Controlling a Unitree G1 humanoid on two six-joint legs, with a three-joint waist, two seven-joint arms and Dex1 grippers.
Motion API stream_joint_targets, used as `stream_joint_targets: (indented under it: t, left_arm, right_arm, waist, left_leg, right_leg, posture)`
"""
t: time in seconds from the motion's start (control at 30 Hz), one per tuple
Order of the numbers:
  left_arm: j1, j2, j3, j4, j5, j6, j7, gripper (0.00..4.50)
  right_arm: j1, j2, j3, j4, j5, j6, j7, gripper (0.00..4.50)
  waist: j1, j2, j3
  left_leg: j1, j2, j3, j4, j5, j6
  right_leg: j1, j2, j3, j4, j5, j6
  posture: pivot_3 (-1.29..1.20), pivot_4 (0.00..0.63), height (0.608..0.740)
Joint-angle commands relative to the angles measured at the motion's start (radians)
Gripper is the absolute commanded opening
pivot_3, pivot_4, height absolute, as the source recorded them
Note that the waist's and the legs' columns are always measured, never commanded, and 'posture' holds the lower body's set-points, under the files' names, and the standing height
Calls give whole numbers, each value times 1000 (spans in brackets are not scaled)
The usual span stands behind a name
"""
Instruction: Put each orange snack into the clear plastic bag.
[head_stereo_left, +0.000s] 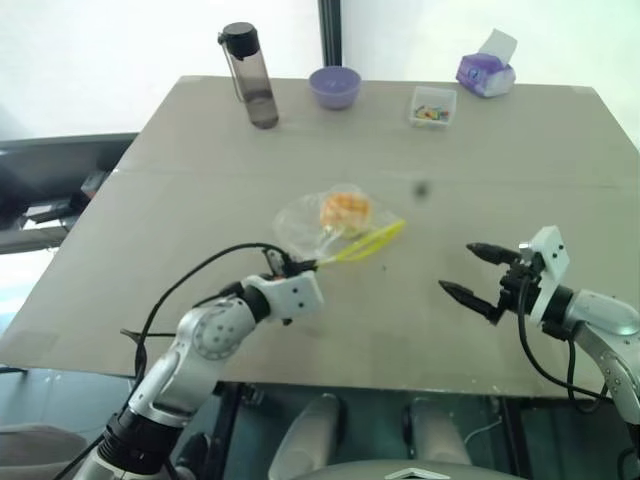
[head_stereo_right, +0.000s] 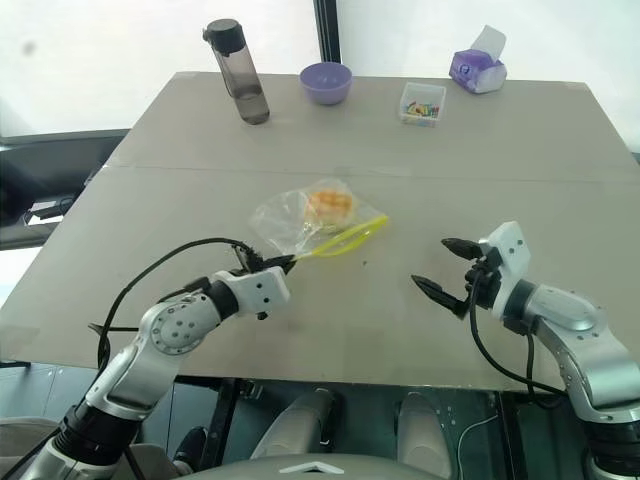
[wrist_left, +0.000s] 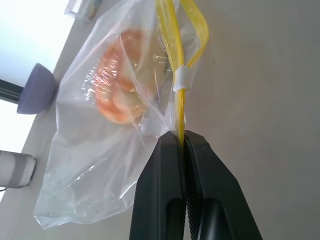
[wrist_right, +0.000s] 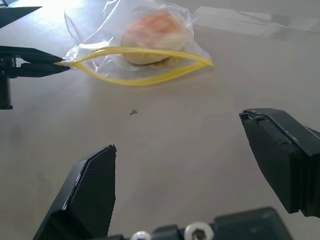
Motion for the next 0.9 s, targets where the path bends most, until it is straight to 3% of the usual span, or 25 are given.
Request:
stream_joint_targets:
  t: [0.03,0.23,0.43,0.8,0.9]
  left_arm:
    - [8,-11,57,-32,-56,-53,11,140]
    - [29,-15,128,-80,-216,-78,-58,140]
    - [23,-16,178,-144,-334,-20,-118,140]
    - [-2,-29,195,-191,-375,64,-120,140]
    - [-4,-29,197,-187,-372,63,-118,66]
  right_arm:
    - [-16,6,2,-46,-11,-24,-8,4500]
    - [-143,5,179,42,-286,-191,-59,4500]
    - [-297,72,322,224,-475,-341,-94,4500]
    - [-429,132,385,493,-608,-522,-101,4500]
    - [-431,133,373,508,-612,-538,-102,3113]
  waist:
    - [0,0,0]
    - [-11,0,0]
    - [-21,0,0]
    - [-25,0,1]
    - [-25,0,1]
  left_leg:
    - [0,0,0,0,0,0]
    - [0,0,0,0,0,0]
    - [0,0,0,1,0,0]
    - [1,0,0,1,0,0]
    - [1,0,0,1,0,0]
  right_leg:
    - [0,0,0,0,0,0]
    - [-1,0,0,1,0,0]
    - [-1,0,0,1,0,0]
    - [-1,1,0,1,0,-1]
    - [-1,1,0,2,1,-1]
  posture:
    - [0,150,739]
    - [0,150,739]
    - [0,150,739]
    - [0,150,739]
    - [0,150,739]
